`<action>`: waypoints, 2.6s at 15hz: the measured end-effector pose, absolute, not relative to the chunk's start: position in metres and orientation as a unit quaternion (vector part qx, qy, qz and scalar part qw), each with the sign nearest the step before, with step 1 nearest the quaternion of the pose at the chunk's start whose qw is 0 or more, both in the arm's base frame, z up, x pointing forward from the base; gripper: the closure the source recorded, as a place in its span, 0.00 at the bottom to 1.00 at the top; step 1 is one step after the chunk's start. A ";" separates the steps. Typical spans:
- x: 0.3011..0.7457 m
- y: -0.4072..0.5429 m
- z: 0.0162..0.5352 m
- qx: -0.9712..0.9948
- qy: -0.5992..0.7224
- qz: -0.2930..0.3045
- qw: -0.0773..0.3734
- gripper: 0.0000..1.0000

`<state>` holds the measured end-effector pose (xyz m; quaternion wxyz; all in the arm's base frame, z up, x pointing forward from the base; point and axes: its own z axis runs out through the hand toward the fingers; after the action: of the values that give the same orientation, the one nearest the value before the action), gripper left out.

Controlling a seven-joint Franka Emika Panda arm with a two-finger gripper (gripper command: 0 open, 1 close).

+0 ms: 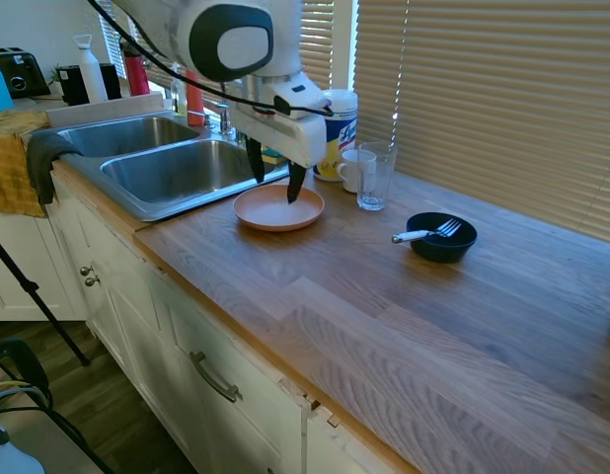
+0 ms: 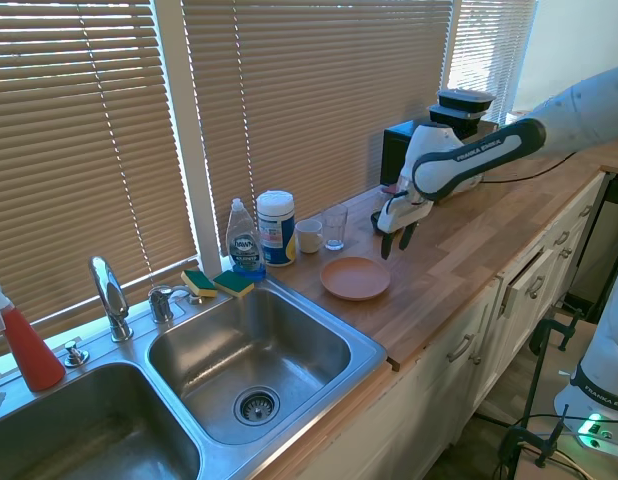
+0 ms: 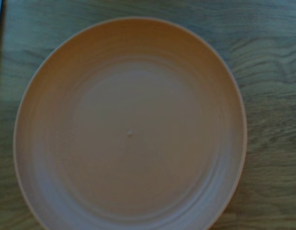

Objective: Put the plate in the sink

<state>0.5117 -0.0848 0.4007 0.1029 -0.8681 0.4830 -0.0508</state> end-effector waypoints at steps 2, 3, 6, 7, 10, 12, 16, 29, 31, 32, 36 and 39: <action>0.526 -0.097 0.383 -0.862 0.490 -0.038 0.124 0.00; 0.533 -0.101 0.373 -0.859 0.492 -0.030 0.136 0.00; 0.557 -0.110 0.347 -0.853 0.500 -0.015 0.149 0.00; 0.564 -0.112 0.339 -0.851 0.503 -0.012 0.150 0.00; 0.578 -0.114 0.321 -0.848 0.507 -0.003 0.156 0.00; 0.584 -0.115 0.318 -0.846 0.507 -0.003 0.164 1.00; 0.588 -0.114 0.318 -0.847 0.503 0.002 0.171 1.00; 0.591 -0.110 0.311 -0.855 0.488 0.019 0.173 1.00; 0.591 -0.110 0.311 -0.855 0.487 0.020 0.177 1.00; 0.591 -0.111 0.311 -0.856 0.484 0.020 0.180 1.00; 0.590 -0.112 0.309 -0.858 0.479 0.021 0.185 1.00; 0.591 -0.107 0.313 -0.864 0.462 0.020 0.200 1.00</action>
<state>0.5913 -0.1069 0.3135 0.1996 -0.8638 0.4621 0.0201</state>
